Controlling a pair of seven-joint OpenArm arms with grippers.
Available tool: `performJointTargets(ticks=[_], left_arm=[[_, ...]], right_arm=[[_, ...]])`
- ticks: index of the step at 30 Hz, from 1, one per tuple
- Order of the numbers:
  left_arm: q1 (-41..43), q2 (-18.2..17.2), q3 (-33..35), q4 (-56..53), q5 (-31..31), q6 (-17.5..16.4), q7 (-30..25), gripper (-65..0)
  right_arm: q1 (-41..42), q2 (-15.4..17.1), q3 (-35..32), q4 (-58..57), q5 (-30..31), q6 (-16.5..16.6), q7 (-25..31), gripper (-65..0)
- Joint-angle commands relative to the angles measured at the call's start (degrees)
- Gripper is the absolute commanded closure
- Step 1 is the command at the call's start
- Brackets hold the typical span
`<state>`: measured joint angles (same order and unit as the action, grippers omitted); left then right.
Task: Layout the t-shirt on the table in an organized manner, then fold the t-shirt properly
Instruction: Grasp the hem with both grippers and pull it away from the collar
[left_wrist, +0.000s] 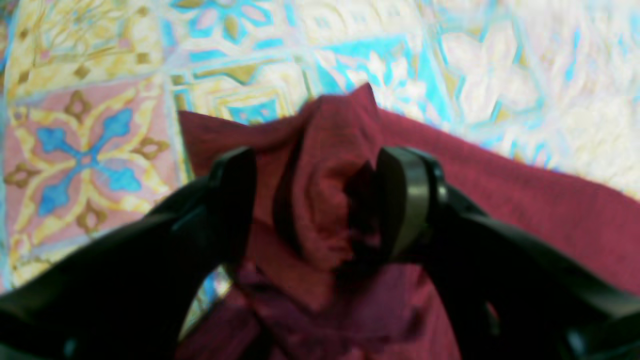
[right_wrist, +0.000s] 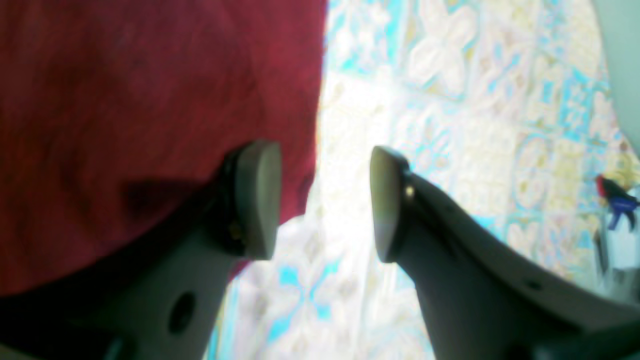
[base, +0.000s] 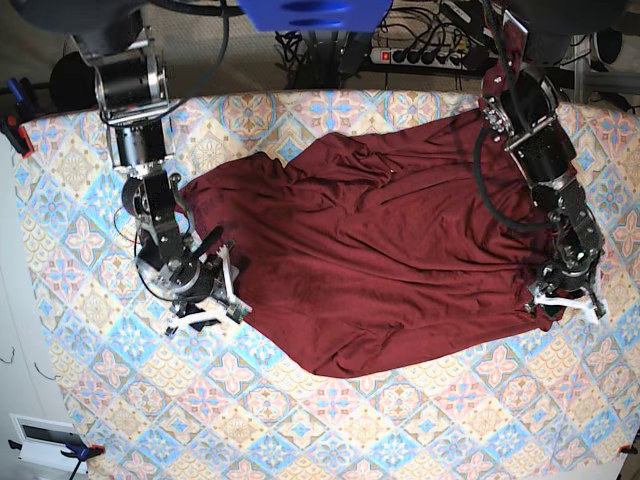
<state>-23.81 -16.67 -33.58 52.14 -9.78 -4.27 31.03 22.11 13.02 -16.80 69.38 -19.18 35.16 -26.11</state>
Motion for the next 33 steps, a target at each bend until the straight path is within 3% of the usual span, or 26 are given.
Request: performJointTargets(ticks=[1, 6, 9, 14, 25, 33], left_arm=[[0.03, -1.4, -1.1, 1.79, -1.25, 0.01, -0.74, -37.0], [2.41, -2.28, -4.18, 4.52, -7.76, -0.17, 3.04, -37.0], [3.11, -2.37, -6.11, 7.16, -10.92, -0.25, 7.17, -37.0], [6.71, -1.93, -6.28, 14.45, -14.0, -0.34, 8.75, -37.1], [7.42, -1.84, -6.64, 16.56, -22.26, -0.34, 8.75, -37.6], [10.23, -1.58, -6.72, 25.09, -26.83, -0.34, 8.75, -37.6]], right_arm=[[2.9, 0.3, 0.31, -0.07, 2.78, -0.56, -0.13, -28.0], [5.63, 0.57, 0.23, -4.46, 16.15, -0.48, -1.8, -28.1], [7.65, 0.57, 0.05, -4.99, 20.98, -0.48, -1.98, -28.1], [7.74, 0.57, 0.05, -4.99, 21.68, -0.39, -1.98, -28.1], [7.74, 0.57, -0.04, -4.64, 21.68, -0.39, -1.98, -28.2], [7.56, 0.57, -2.24, -4.55, 21.68, -0.39, -1.98, -28.2]])
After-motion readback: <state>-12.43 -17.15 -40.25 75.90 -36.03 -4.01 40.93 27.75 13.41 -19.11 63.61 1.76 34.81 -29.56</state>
